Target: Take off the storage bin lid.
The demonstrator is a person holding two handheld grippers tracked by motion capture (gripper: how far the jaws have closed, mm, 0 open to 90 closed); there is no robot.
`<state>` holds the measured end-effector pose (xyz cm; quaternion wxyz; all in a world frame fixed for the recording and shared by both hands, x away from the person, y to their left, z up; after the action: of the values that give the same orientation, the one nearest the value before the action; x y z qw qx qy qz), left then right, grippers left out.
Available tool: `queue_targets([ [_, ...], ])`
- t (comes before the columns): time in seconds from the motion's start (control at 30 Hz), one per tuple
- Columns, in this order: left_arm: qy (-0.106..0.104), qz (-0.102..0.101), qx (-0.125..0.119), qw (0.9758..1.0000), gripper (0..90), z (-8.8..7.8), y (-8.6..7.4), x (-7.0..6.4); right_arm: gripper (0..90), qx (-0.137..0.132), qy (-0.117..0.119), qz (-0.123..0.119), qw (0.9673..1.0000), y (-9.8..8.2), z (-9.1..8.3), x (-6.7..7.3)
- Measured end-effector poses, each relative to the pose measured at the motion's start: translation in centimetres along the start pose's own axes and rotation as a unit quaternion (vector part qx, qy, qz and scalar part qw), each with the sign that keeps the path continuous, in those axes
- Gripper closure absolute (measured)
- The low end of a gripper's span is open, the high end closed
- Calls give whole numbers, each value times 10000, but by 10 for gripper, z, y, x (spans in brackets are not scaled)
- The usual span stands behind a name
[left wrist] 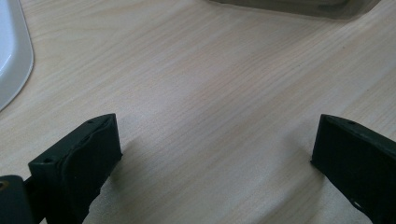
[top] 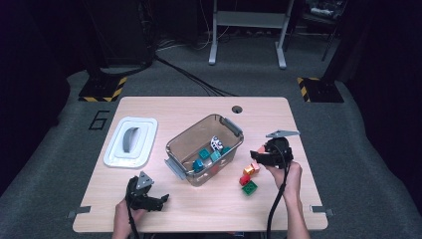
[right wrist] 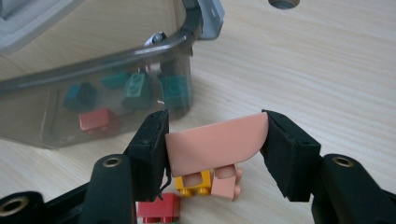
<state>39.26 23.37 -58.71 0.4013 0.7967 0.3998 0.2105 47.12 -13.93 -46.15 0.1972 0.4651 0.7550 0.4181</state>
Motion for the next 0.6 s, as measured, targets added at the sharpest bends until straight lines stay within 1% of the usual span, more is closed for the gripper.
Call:
queue_targets([
  [0.1,3,1,0,10000,12,0,0,0,437,-42,2,23,10000,8,-1,1],
  [0.13,3,3,1,10000,12,0,0,0,437,-51,1,-28,10000,10,-1,0],
  [0.33,3,4,0,10000,12,0,0,0,438,-133,23,21,9999,23,-1,1],
  [0.43,4,5,-4,10000,12,0,0,0,437,-169,35,7,9999,31,-2,3],
  [0.5,3,6,-3,10000,12,0,0,0,438,-198,41,-48,9998,36,-2,4],
  [0.6,4,5,-4,10000,11,0,0,0,438,-227,44,-67,9997,44,-3,7],
])
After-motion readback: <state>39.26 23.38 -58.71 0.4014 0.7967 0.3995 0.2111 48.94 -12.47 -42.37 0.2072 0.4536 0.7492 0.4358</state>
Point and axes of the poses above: each handheld gripper's, and its own axes: z roughly forward along the jaws, y roughly out of its top, x roughly to its left, the point moved 8 cm from there along z, roughly forward along the jaws, and after that the axes turned 8 degrees about -x, right-handed, at the moved point
